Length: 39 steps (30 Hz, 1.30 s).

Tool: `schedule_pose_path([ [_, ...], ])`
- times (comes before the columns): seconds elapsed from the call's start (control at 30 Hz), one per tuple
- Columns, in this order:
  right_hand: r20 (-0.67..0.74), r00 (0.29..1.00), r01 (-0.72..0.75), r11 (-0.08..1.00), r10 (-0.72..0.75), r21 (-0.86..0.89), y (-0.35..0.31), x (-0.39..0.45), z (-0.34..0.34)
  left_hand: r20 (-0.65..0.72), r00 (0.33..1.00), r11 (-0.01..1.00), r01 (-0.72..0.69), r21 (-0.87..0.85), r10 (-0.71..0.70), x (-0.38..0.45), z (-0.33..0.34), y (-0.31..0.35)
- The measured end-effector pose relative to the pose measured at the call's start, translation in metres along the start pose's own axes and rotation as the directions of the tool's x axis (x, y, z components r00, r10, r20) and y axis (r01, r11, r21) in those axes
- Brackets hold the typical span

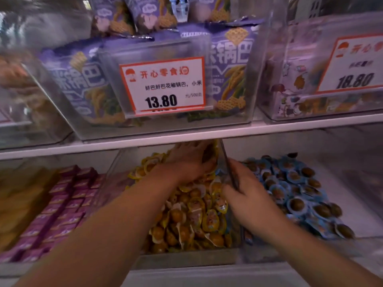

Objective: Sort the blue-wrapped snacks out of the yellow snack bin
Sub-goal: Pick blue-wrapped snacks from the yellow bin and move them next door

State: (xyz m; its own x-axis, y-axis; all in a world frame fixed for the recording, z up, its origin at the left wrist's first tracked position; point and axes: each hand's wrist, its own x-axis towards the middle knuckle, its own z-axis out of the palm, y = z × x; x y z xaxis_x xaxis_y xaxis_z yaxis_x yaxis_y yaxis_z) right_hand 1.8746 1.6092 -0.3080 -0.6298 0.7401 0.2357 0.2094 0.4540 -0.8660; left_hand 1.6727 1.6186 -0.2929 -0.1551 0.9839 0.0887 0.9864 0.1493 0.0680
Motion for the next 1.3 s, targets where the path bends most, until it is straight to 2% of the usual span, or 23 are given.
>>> schedule_pose_path([
  [0.1, -0.012, 1.0, 0.009, 1.0, -0.01, -0.026, 0.002, 0.0, 0.001, 0.0, 0.999, 0.998, -0.054, -0.016, 0.054, -0.012, 0.003, -0.006],
  [0.2, -0.022, 1.0, 0.005, 1.0, -0.005, -0.023, 0.005, -0.001, 0.002, -0.037, 0.99, 0.986, -0.132, 0.097, 0.136, -0.052, -0.005, -0.012],
  [0.27, -0.015, 1.0, -0.006, 1.0, 0.006, -0.028, 0.006, 0.0, 0.001, -0.03, 0.991, 0.991, -0.133, 0.025, 0.134, -0.08, -0.013, -0.022],
  [0.4, -0.018, 1.0, -0.005, 0.999, 0.004, -0.038, 0.004, -0.001, 0.0, -0.037, 0.996, 0.955, -0.089, -0.284, 0.082, -0.109, -0.025, -0.037],
  [0.53, -0.029, 0.999, -0.019, 0.999, 0.018, -0.048, 0.001, -0.002, 0.001, -0.019, 0.999, 0.96, -0.033, -0.278, 0.028, -0.106, -0.024, -0.034],
  [0.6, -0.027, 0.999, -0.022, 0.998, 0.02, -0.058, 0.0, -0.002, 0.001, -0.077, 0.997, 0.959, -0.021, -0.281, -0.001, -0.098, -0.023, -0.029],
  [0.67, -0.026, 0.999, -0.024, 0.998, 0.022, -0.061, -0.001, -0.002, 0.001, -0.199, 0.977, 0.927, 0.0, -0.375, -0.081, -0.087, -0.023, -0.024],
  [0.77, -0.037, 0.999, -0.042, 0.998, 0.04, -0.056, 0.0, -0.001, 0.001, -0.271, 0.897, 0.818, 0.152, -0.554, -0.35, -0.064, -0.027, -0.019],
  [0.87, -0.04, 0.998, -0.057, 0.997, 0.055, -0.055, 0.0, -0.001, 0.002, -0.255, 0.839, 0.825, 0.335, -0.455, -0.481, -0.032, -0.023, -0.023],
  [0.97, -0.037, 0.996, -0.082, 0.995, 0.08, -0.056, 0.0, -0.001, 0.002, -0.131, 0.888, 0.861, 0.377, -0.342, -0.44, -0.007, -0.012, -0.028],
  [1.03, -0.034, 0.996, -0.083, 0.995, 0.081, -0.05, 0.0, -0.001, 0.001, -0.058, 0.922, 0.866, 0.337, -0.369, -0.383, 0.002, -0.002, -0.028],
  [1.2, -0.051, 0.996, -0.07, 0.996, 0.067, -0.052, 0.001, 0.0, 0.002, -0.017, 0.958, 0.903, 0.263, -0.338, -0.285, 0.01, 0.013, -0.023],
  [1.3, -0.052, 0.996, -0.072, 0.996, 0.069, -0.055, 0.002, -0.001, 0.002, 0.028, 0.968, 0.889, 0.239, -0.39, -0.248, 0.011, 0.009, -0.03],
])
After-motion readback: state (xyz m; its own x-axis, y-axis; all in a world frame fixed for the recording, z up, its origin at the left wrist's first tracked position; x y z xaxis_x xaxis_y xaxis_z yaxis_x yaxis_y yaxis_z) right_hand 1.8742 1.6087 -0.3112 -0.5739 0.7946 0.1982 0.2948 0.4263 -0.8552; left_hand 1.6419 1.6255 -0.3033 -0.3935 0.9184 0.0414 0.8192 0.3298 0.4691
